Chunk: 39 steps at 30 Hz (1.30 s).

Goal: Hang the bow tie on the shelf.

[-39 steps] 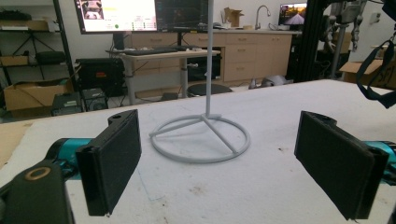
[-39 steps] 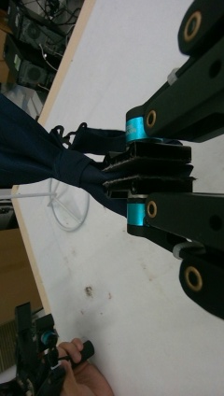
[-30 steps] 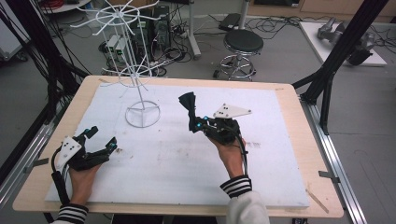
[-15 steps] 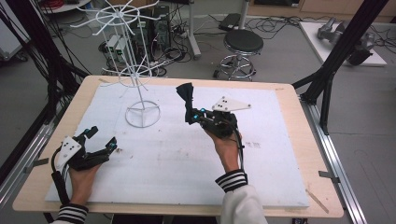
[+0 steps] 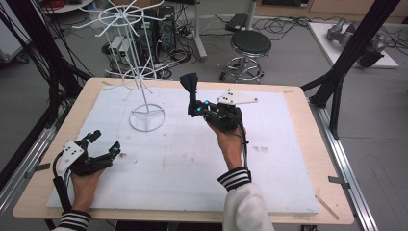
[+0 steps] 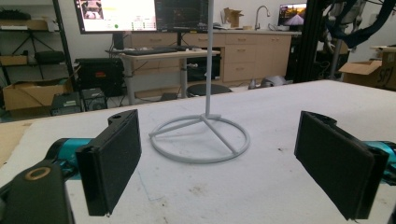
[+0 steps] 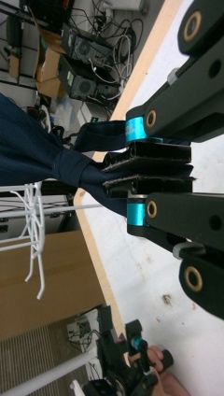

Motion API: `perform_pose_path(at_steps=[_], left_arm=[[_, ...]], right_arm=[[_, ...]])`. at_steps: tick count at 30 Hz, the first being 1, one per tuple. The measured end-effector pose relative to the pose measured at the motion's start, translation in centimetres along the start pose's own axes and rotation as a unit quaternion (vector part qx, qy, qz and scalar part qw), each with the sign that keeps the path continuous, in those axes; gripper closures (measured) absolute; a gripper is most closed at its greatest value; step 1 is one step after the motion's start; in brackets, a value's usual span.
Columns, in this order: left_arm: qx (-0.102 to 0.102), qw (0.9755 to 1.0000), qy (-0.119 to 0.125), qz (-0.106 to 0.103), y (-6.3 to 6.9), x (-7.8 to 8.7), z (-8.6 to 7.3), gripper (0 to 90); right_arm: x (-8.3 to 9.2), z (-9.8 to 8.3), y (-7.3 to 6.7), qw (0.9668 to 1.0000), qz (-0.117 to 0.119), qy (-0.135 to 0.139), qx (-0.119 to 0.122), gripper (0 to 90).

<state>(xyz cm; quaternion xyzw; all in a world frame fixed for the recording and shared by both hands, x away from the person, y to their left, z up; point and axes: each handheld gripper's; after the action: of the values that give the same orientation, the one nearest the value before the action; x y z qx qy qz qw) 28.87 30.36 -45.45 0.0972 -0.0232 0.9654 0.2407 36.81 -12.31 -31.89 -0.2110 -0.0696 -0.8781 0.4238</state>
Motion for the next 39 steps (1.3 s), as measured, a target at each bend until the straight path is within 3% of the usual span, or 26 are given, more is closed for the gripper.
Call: perform_pose_path(at_steps=[18, 39], left_arm=[[-0.002, 1.0000, 0.000, -0.001, 0.0, 0.0, 0.0, 15.1], [-0.001, 1.0000, 0.001, -0.001, 0.0, 0.0, 0.0, 15.1]], right_arm=[[-2.7, 2.4, 0.9, 0.9996, -0.008, 0.023, -0.012, 85.8], [-5.6, 5.6, -0.1, 0.9997, -0.007, 0.024, 0.001, 85.7]])
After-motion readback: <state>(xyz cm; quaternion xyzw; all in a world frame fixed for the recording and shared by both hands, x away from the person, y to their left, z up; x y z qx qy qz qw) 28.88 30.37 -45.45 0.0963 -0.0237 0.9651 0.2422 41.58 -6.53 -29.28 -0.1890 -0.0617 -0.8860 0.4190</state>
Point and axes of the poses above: each handheld gripper's, and its own axes: x roughly backward along the jaws, z roughly out of its top, y roughly to its right, and after that the axes turned 12 degrees about -y, right-handed
